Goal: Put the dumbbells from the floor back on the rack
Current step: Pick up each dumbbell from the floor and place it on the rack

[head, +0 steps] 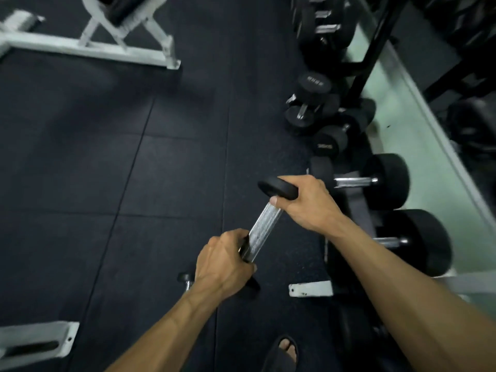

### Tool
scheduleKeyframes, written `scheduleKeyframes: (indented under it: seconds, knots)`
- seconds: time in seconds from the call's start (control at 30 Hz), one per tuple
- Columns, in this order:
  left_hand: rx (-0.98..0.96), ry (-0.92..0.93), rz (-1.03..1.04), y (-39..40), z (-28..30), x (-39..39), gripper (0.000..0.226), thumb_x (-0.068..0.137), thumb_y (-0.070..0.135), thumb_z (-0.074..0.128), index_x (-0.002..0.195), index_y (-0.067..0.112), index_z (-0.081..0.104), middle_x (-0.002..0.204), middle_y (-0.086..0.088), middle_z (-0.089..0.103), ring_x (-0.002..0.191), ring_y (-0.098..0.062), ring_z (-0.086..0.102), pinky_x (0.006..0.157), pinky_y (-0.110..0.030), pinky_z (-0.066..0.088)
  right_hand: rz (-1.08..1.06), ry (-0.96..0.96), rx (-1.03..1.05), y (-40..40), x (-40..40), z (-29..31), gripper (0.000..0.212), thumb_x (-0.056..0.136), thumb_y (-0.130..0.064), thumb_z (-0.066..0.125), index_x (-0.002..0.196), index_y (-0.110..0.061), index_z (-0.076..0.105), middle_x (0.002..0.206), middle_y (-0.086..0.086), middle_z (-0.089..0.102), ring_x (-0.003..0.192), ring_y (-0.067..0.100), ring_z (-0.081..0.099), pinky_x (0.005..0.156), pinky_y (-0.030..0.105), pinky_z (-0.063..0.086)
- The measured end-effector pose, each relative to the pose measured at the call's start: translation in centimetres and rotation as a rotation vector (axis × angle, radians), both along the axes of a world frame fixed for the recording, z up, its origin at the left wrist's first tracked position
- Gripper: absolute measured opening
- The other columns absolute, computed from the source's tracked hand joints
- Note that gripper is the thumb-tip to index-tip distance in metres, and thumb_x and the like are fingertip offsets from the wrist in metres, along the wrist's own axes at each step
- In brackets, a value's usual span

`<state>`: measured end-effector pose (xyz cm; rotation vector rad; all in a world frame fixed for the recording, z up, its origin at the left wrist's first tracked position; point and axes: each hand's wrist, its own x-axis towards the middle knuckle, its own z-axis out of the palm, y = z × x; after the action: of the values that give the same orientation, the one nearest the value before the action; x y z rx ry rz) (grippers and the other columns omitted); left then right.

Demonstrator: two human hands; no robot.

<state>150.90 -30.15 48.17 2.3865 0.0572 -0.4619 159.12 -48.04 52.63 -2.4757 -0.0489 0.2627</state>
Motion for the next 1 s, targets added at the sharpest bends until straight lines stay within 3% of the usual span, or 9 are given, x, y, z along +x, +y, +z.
scheduleKeyframes:
  seconds: [0.17, 0.27, 0.33, 0.47, 0.7, 0.9, 1.0]
  knots:
    - [0.047, -0.087, -0.125, -5.8, 8.5, 3.4, 0.024, 0.065, 0.023, 0.073, 0.083, 0.024, 0.057, 0.069, 0.005, 0.062, 0.074, -0.020, 0.060, 0.060, -0.033, 0.047, -0.098, -0.093, 0.002, -6.7, 0.9, 8.5, 0.016, 0.079, -0.031, 0.073, 0.092, -0.024, 0.069, 0.072, -0.002, 0.065, 0.079, 0.021, 0.063, 0.077, 0.036, 0.052]
    - [0.058, -0.125, -0.229, -11.2, 12.6, 5.2, 0.024, 0.064, 0.022, 0.072, 0.078, 0.023, 0.053, 0.068, 0.005, 0.061, 0.071, -0.020, 0.059, 0.056, -0.031, 0.045, -0.180, -0.136, 0.026, -12.8, 0.8, 12.7, 0.025, 0.075, -0.037, 0.072, 0.099, -0.030, 0.068, 0.078, -0.006, 0.070, 0.084, 0.019, 0.066, 0.082, 0.037, 0.054]
    - [0.049, -0.140, -0.305, -15.4, 14.7, 6.4, 0.024, 0.063, 0.022, 0.071, 0.078, 0.025, 0.053, 0.068, 0.006, 0.063, 0.070, -0.018, 0.062, 0.056, -0.032, 0.049, -0.228, -0.165, 0.035, -17.3, 0.5, 14.9, 0.023, 0.072, -0.040, 0.070, 0.095, -0.035, 0.068, 0.076, -0.009, 0.070, 0.082, 0.017, 0.067, 0.081, 0.039, 0.054]
    - [0.014, -0.163, -0.444, -24.2, 17.3, 7.8, 0.028, 0.064, 0.022, 0.074, 0.087, 0.028, 0.058, 0.070, 0.009, 0.064, 0.072, -0.016, 0.064, 0.058, -0.033, 0.051, -0.325, -0.204, -0.016, -26.2, -1.1, 17.9, 0.013, 0.082, -0.027, 0.073, 0.094, -0.027, 0.072, 0.074, -0.012, 0.067, 0.079, 0.013, 0.065, 0.077, 0.034, 0.051]
    - [-0.080, -0.101, -0.612, -39.1, 17.9, 8.1, 0.046, 0.060, 0.027, 0.078, 0.103, 0.024, 0.063, 0.080, 0.008, 0.059, 0.085, -0.020, 0.060, 0.061, -0.028, 0.038, -0.524, -0.141, -0.119, -40.4, -4.3, 19.4, 0.010, 0.083, -0.029, 0.074, 0.091, -0.023, 0.072, 0.080, -0.001, 0.070, 0.080, 0.020, 0.064, 0.073, 0.034, 0.051]
    - [-0.077, -0.051, -0.738, -47.6, 16.4, 9.9, 0.063, 0.060, 0.023, 0.081, 0.120, 0.027, 0.063, 0.101, 0.001, 0.068, 0.100, -0.021, 0.062, 0.078, -0.032, 0.052, -0.646, -0.087, -0.136, -48.1, -5.1, 17.8, 0.006, 0.082, -0.028, 0.074, 0.080, -0.027, 0.068, 0.072, -0.002, 0.066, 0.075, 0.018, 0.062, 0.071, 0.033, 0.049]
    - [-0.082, -0.037, -0.739, -50.0, 15.3, 10.5, 0.066, 0.063, 0.020, 0.083, 0.125, 0.026, 0.062, 0.108, 0.001, 0.067, 0.105, -0.021, 0.061, 0.087, -0.036, 0.053, -0.667, -0.045, -0.140, -50.2, -4.3, 16.7, 0.017, 0.081, -0.026, 0.074, 0.070, -0.031, 0.062, 0.068, -0.004, 0.063, 0.073, 0.019, 0.063, 0.074, 0.035, 0.052]
